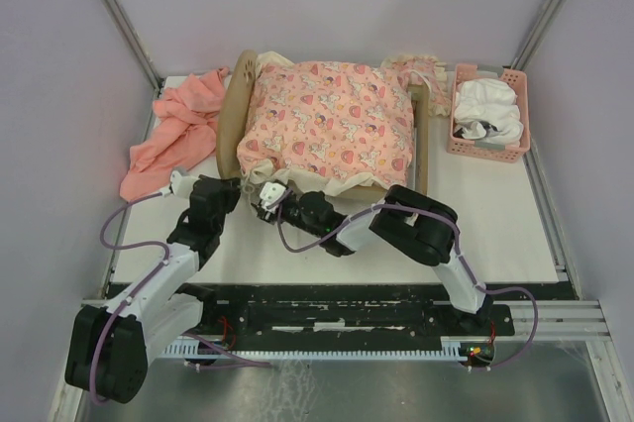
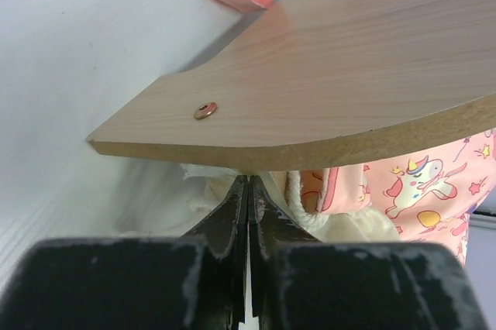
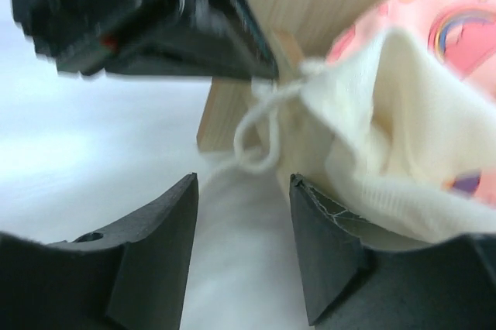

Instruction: Set up the pet bed

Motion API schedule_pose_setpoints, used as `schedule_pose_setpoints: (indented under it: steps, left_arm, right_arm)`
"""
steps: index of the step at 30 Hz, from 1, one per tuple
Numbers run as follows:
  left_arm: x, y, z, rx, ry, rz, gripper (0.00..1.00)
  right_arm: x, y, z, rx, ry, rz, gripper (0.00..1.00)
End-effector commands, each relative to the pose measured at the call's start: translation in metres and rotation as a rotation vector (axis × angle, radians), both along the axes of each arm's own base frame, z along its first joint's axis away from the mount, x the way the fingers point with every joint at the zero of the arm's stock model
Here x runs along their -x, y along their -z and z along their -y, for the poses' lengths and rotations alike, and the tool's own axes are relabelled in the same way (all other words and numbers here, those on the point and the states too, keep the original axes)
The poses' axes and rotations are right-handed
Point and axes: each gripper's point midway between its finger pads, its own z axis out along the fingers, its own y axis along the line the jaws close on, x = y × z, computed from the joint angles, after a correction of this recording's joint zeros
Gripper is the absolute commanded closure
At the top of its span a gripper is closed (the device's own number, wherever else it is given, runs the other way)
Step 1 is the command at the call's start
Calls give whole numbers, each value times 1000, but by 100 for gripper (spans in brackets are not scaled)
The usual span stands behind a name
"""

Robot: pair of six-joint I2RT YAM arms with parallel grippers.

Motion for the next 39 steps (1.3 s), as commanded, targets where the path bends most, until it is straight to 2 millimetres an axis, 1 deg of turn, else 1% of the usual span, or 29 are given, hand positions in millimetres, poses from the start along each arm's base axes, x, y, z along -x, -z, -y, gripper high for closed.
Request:
schedule_pose_setpoints:
  steps: [1, 2, 4, 6, 8, 12, 14, 17, 19, 21, 22, 23, 24, 26, 27, 28, 32, 35, 37, 39]
  left_arm:
    - [-11, -25, -3, 36, -39, 95, 97]
    - [-11, -23, -2, 37, -37, 91, 97]
    - [-11, -23, -1, 45, -35, 87, 97]
    - [-10, -21, 0, 49, -33, 84, 97]
    - [-9, -20, -1, 45, -32, 77, 97]
    - [-8, -17, -1, 54, -40, 72, 97]
    - [-8, -16, -1, 50, -38, 70, 97]
    - [-9, -20, -2, 34, -36, 78, 97]
    - [-9, -25, -4, 13, -35, 85, 97]
    - [-10, -32, -7, -10, -38, 96, 97]
    - [-10, -35, -8, -18, -41, 102, 97]
    - [-9, -39, -9, -21, -43, 111, 97]
    - [-9, -43, -10, -33, -43, 121, 97]
    - [-8, -51, -14, -61, -49, 139, 97]
    - [-7, -57, -16, -76, -56, 150, 97]
    - [-6, -61, -20, -94, -66, 156, 97]
    - [-2, -88, -34, -164, -111, 210, 97]
    - [2, -112, -47, -227, -159, 251, 97]
    - [2, -121, -52, -257, -176, 256, 97]
    - [2, -128, -55, -274, -189, 258, 97]
  right_arm:
    - [7, -24, 13, -182, 141, -69, 38]
    - [12, -19, 11, -196, 163, -87, 37]
    - [13, -9, 10, -221, 217, -124, 36]
    - [11, 2, 7, -233, 246, -155, 36]
    - [6, 9, 5, -249, 271, -181, 36]
    - [3, 25, -9, -225, 269, -207, 36]
    - [0, 33, -12, -213, 286, -218, 36]
    - [-6, 41, -14, -210, 313, -228, 36]
    - [-7, 48, -17, -198, 312, -237, 38]
    - [-6, 53, -20, -187, 295, -239, 44]
    - [-5, 56, -22, -176, 288, -237, 50]
    - [-6, 59, -23, -168, 286, -236, 60]
    - [-6, 61, -23, -163, 285, -236, 74]
    - [-5, 61, -23, -157, 281, -233, 91]
    - [-5, 60, -23, -156, 275, -231, 97]
    - [-5, 58, -24, -156, 270, -230, 98]
    - [-7, 54, -24, -169, 264, -244, 98]
    - [-9, 45, -19, -191, 285, -264, 98]
    - [-10, 38, -18, -211, 296, -277, 98]
    - [-12, 36, -17, -209, 310, -296, 98]
